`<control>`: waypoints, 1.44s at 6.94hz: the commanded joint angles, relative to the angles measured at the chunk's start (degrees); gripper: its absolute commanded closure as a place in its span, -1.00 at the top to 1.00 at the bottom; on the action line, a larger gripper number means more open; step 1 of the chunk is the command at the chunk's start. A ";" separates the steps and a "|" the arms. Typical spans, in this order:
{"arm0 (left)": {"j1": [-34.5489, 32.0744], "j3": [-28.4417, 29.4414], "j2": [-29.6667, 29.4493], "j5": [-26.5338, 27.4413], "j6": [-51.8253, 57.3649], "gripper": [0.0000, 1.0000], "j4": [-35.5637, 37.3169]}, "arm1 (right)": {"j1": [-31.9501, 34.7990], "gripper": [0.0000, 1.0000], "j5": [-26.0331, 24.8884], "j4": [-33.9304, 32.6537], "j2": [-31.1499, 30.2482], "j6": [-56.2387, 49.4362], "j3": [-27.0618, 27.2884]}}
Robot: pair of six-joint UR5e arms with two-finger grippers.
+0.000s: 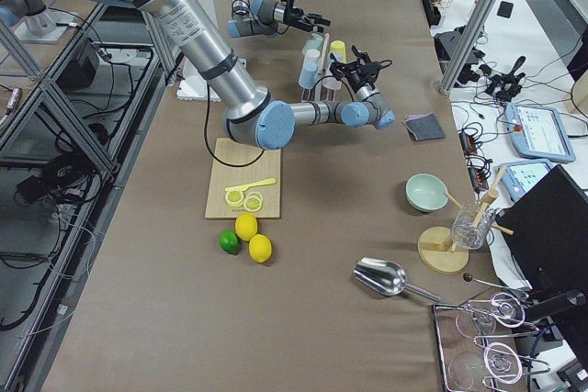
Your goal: Place cup on cup holder
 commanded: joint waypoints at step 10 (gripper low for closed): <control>-32.40 -1.53 5.09 -17.25 1.58 0.96 21.30 | 8.62 0.98 -13.94 -33.79 -6.58 119.06 11.83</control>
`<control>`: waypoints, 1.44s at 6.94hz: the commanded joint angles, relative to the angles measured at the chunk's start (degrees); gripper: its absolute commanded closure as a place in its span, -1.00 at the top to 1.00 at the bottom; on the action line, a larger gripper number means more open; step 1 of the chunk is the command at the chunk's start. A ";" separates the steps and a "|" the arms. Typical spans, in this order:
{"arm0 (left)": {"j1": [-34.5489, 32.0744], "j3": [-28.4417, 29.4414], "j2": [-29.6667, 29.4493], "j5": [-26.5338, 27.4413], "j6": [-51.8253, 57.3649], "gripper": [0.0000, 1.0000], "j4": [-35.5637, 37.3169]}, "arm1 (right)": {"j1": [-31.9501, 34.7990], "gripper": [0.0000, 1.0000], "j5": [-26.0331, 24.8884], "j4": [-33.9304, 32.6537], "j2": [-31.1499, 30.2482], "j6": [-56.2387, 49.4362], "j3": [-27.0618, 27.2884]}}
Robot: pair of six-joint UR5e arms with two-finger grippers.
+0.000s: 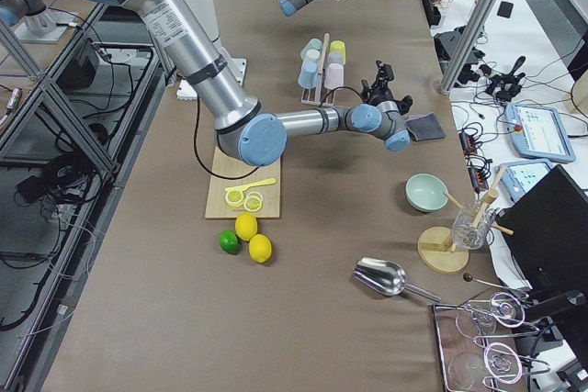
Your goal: Place cup on cup holder
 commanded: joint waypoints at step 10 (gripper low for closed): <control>-29.21 -1.33 13.83 -75.43 -7.56 0.96 29.84 | 8.79 0.99 -87.27 30.08 -21.05 33.80 35.57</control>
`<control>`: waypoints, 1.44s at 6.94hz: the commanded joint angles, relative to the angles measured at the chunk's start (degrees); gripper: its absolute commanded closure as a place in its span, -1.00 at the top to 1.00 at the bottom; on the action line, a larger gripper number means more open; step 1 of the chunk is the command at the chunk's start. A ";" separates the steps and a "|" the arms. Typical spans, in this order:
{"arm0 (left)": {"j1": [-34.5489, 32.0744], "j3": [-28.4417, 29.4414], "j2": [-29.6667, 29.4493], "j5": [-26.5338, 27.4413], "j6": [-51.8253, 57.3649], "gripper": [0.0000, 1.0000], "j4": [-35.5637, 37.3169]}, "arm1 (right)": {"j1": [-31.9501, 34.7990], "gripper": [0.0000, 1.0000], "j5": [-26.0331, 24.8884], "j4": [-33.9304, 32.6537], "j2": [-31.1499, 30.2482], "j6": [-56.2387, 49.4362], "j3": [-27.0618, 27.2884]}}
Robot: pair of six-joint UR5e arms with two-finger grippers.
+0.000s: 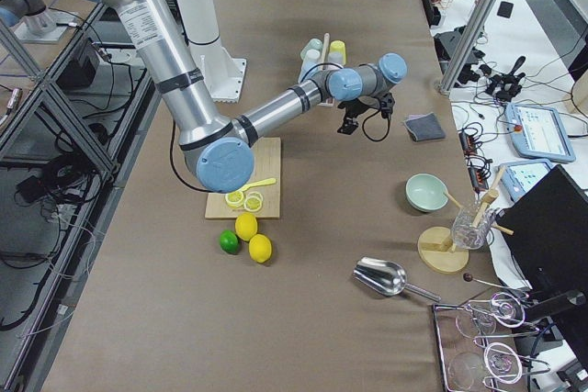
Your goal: Place cup on cup holder
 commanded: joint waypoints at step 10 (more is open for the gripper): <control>-9.08 0.17 14.18 -27.44 32.53 0.95 43.25 | 21.60 0.98 -11.30 13.96 -25.07 4.79 3.06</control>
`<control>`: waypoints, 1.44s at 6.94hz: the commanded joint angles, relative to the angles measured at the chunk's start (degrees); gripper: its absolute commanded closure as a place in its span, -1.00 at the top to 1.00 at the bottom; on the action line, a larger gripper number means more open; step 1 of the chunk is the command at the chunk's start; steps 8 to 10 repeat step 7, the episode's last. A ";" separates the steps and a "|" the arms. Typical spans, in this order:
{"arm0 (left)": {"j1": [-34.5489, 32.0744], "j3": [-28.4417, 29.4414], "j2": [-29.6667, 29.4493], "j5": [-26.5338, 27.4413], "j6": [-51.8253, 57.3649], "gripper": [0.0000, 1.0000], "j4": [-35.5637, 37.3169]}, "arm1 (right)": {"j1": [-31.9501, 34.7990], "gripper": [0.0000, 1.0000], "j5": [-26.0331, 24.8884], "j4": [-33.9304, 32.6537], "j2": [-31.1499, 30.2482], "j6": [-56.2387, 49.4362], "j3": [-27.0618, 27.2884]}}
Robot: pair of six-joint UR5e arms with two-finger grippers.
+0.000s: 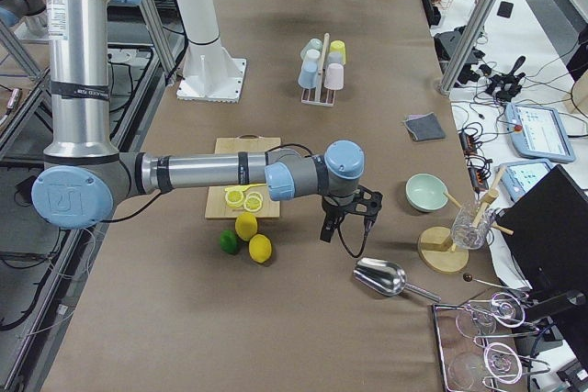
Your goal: Place cup on cup holder
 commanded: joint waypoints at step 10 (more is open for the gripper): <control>-3.13 4.89 -1.31 0.63 9.35 0.94 2.23 | 1.29 0.99 0.94 -10.28 0.60 -1.85 2.93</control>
